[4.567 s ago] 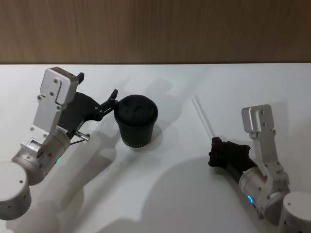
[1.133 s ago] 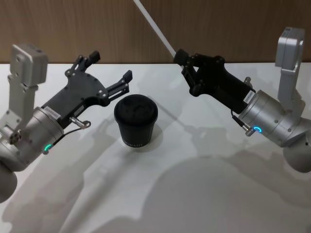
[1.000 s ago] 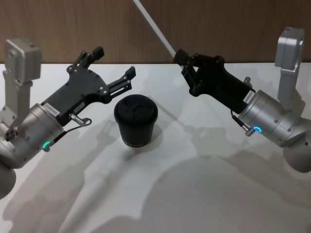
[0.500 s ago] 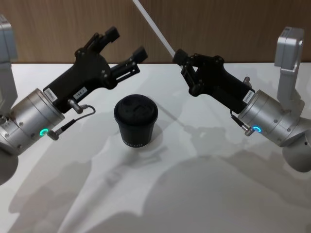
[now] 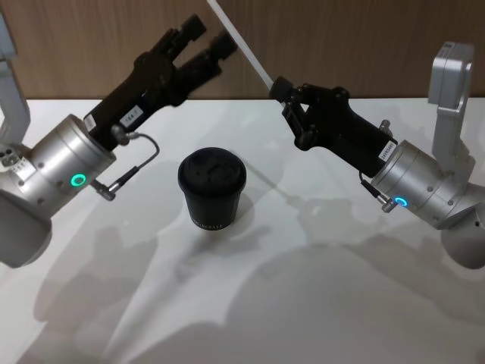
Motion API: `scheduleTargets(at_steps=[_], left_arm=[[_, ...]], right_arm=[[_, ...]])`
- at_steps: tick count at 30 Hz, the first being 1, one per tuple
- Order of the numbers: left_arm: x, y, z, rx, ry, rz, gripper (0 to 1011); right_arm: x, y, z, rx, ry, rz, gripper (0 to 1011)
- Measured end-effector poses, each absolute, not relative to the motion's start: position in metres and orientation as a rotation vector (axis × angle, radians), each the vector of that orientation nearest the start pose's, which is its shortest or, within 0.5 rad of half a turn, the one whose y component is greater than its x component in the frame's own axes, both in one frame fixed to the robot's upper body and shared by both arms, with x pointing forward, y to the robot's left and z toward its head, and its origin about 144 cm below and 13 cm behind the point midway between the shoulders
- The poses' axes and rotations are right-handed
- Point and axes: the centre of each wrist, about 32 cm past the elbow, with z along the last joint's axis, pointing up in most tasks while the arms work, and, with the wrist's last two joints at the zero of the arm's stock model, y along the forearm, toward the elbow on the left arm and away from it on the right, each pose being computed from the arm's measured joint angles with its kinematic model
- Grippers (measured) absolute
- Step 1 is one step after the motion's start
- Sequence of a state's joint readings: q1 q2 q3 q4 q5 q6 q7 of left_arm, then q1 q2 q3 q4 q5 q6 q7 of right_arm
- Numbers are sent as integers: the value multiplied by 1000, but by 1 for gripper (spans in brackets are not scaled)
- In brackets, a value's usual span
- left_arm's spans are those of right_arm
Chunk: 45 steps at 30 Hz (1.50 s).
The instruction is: Pick up the straw with one hand, pass it to the other hand, and insert it into the cup.
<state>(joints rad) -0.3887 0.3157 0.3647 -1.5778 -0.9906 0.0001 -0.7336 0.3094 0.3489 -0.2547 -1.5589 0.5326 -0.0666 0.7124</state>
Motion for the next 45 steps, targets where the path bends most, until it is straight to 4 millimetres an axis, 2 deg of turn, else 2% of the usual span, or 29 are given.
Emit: scheduleTargets(at_steps=[17, 34, 45], left_arm=[[567, 195, 1260, -732, 321, 317, 1003], [577, 197, 1257, -736, 385, 303, 1003], [580, 191, 1251, -698, 431, 288, 1003]], right_arm=[[529, -253, 1241, 248, -170, -606, 2], [529, -253, 1241, 248, -170, -606, 2], [529, -253, 1241, 248, -169, -606, 2]])
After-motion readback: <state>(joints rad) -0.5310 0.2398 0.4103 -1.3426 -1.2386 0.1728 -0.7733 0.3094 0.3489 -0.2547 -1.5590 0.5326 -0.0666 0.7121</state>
